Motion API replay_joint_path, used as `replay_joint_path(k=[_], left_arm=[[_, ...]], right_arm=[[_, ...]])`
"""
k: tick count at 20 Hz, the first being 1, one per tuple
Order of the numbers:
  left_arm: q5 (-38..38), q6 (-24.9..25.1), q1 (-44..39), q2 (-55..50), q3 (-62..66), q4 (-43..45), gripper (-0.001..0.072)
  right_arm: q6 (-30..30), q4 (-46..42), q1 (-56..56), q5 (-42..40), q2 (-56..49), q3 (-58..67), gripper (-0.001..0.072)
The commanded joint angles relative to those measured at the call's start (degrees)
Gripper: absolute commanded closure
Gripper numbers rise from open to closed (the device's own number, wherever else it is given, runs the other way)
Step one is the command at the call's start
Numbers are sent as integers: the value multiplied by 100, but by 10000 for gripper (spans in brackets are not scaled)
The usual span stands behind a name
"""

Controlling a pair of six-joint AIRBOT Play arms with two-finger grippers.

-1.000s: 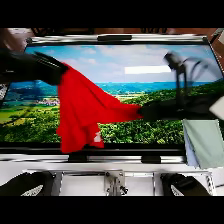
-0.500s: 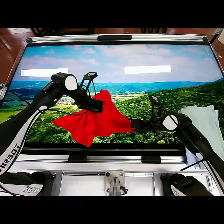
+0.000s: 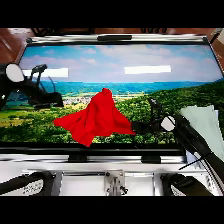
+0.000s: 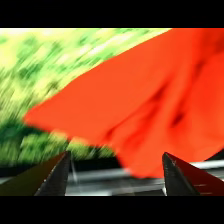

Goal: Fold the shirts.

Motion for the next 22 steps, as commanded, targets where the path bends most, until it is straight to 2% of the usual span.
replay_joint_path(k=[1,3,6,11,12,14,15,18,20,22], left_arm=[[365,13,743,579,-1622,-66,20],[1043,20,1012,651,-2428,-745,21],[2312,31,955,616,-3088,-1705,29],[3250,9,619,170,-3230,-2009,31],[3438,11,614,120,-3228,-2168,110],[3685,20,616,109,-3209,-2420,542],[3683,118,616,111,-3130,-2439,673],[3086,859,651,267,-2465,-2413,675],[2664,1244,817,610,-1626,-2371,675],[2594,1239,1182,1091,-505,-2277,676]], right_arm=[[-39,0,2,83,-4,-4,652],[-46,0,2,83,-4,-4,652],[-81,2,2,101,-4,-4,652],[-76,4,2,103,-4,-4,652],[-76,2,2,101,-4,-4,652],[-79,0,2,83,-4,-4,652],[-85,-4,0,76,-4,-4,652],[-306,-103,-37,149,70,157,652],[-457,-555,-256,350,304,656,652],[-660,-1381,-673,557,682,1523,652]])
